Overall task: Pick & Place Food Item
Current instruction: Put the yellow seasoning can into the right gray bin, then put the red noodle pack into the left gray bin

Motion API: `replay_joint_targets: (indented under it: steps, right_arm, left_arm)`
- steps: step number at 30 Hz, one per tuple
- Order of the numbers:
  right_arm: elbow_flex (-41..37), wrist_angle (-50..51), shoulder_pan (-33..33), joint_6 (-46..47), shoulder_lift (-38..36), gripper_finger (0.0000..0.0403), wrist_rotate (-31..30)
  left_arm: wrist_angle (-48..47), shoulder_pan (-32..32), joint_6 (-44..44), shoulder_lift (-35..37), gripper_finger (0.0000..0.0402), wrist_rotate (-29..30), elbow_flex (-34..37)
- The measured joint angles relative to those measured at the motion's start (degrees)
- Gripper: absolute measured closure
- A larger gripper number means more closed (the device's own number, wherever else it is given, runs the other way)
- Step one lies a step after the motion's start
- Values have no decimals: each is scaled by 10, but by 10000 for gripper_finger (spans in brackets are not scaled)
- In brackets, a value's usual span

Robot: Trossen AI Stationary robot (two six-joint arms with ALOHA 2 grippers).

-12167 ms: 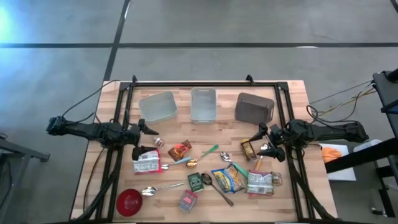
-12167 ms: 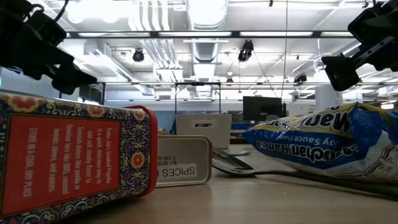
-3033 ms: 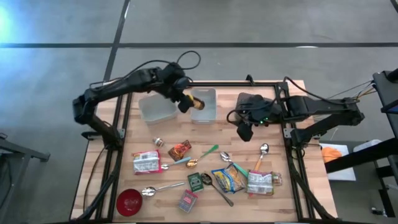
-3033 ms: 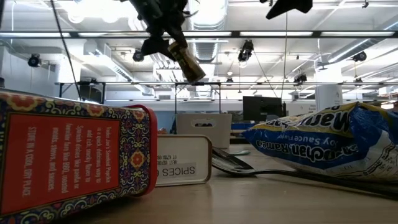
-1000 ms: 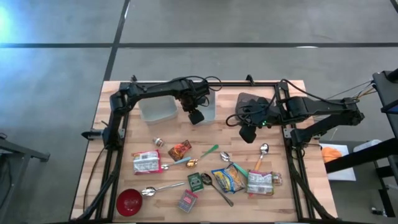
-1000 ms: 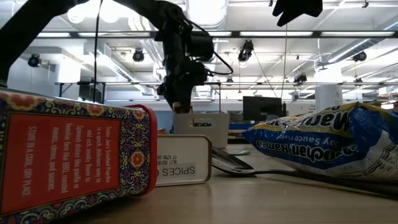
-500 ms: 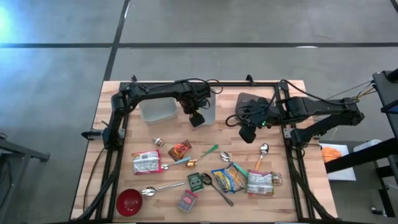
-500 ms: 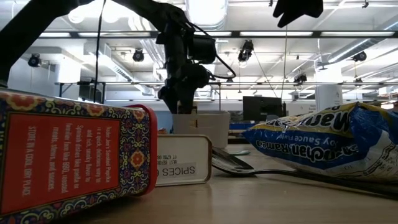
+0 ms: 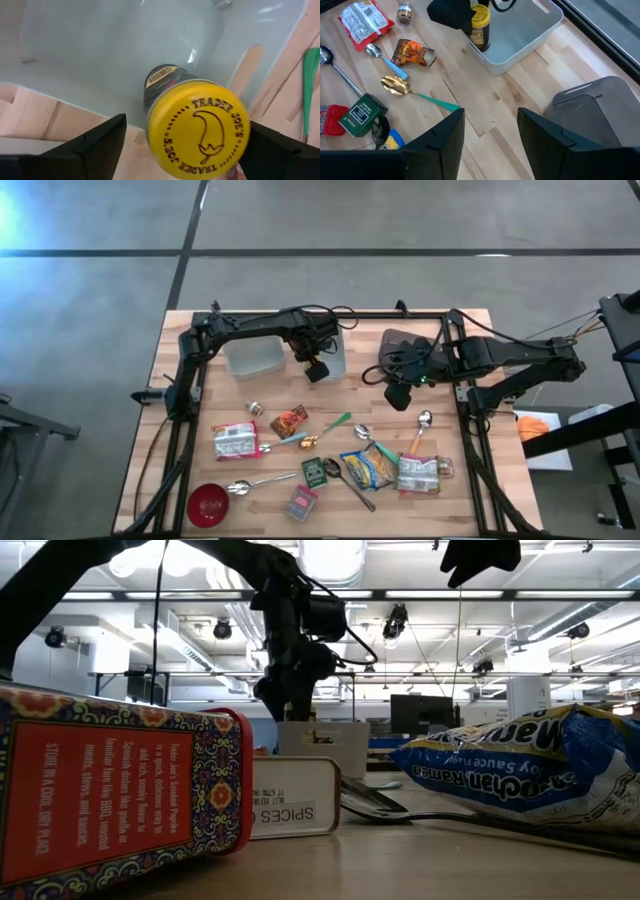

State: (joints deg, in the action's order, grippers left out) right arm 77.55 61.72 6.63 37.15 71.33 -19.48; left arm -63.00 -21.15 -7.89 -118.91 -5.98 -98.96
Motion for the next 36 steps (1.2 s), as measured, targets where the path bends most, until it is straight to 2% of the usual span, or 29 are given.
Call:
replay_joint_targets:
  steps: [9,19,23,30,33,36]
  right_arm:
    - [-2,-1,0,7,0,225,0]
    - [-2,-4,0,3,0,225,-21]
    - [-2,-7,0,-13,0,225,-32]
    - [-2,-11,-2,-26,0,225,-41]
    - [-2,-13,-2,-26,0,225,-47]
    - [-2,-17,-2,-26,0,225,-47]
  left_arm:
    - [0,-6,6,36,59,0,0]
    - [-30,0,4,116,58,-2,18]
    - [-30,10,2,177,58,0,81]
    - [-28,48,-17,336,58,1,261]
    - [-30,80,-76,399,58,0,324]
    - [-48,107,-190,445,58,0,373]
